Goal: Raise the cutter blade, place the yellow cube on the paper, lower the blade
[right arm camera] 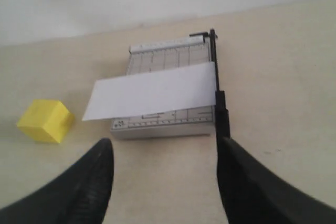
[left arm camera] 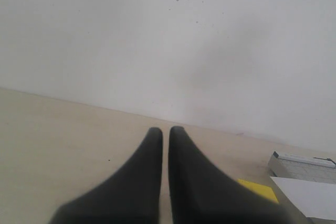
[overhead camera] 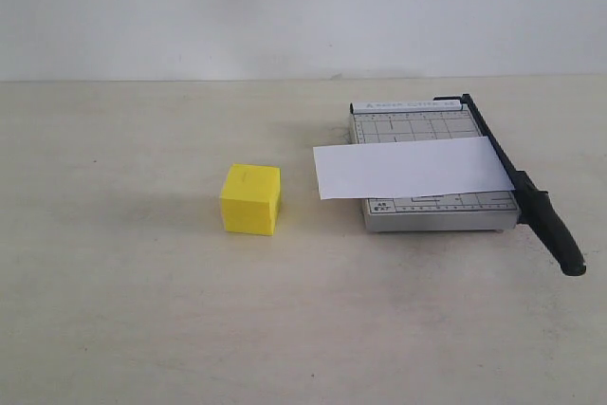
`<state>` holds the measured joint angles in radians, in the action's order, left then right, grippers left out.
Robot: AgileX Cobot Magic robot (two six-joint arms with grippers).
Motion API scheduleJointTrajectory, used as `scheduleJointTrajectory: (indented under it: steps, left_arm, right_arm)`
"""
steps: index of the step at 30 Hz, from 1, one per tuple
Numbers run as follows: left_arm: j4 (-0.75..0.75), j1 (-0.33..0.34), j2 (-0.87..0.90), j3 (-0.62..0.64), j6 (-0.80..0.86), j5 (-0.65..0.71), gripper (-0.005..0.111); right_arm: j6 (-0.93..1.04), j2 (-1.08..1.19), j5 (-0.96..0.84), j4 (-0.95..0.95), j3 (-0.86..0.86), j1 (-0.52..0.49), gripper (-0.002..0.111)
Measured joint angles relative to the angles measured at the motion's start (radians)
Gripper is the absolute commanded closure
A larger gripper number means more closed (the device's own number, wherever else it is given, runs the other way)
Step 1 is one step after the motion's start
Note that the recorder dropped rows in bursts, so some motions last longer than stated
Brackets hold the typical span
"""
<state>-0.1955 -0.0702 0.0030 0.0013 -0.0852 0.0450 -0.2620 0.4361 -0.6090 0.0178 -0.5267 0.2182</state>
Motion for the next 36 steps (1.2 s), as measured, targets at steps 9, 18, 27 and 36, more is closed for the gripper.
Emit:
scheduleJointTrajectory:
  steps: [9,18,27,36]
  left_arm:
    - [0.000,0.000,0.000,0.000,0.000,0.000,0.102]
    - [0.000,0.000,0.000,0.000,0.000,0.000,0.102]
    - [0.000,0.000,0.000,0.000,0.000,0.000,0.102]
    - [0.000,0.000,0.000,0.000,0.000,0.000,0.102]
  right_arm:
    - [0.064,0.444,-0.167,-0.054,-0.213,0.000,0.051]
    - [0.170,0.818,-0.150,-0.067,-0.271,0.000,0.051]
    - [0.177,1.007,-0.050,-0.096,-0.299,-0.032,0.051]
    - [0.359,1.026,-0.022,0.097,-0.299,-0.151,0.051]
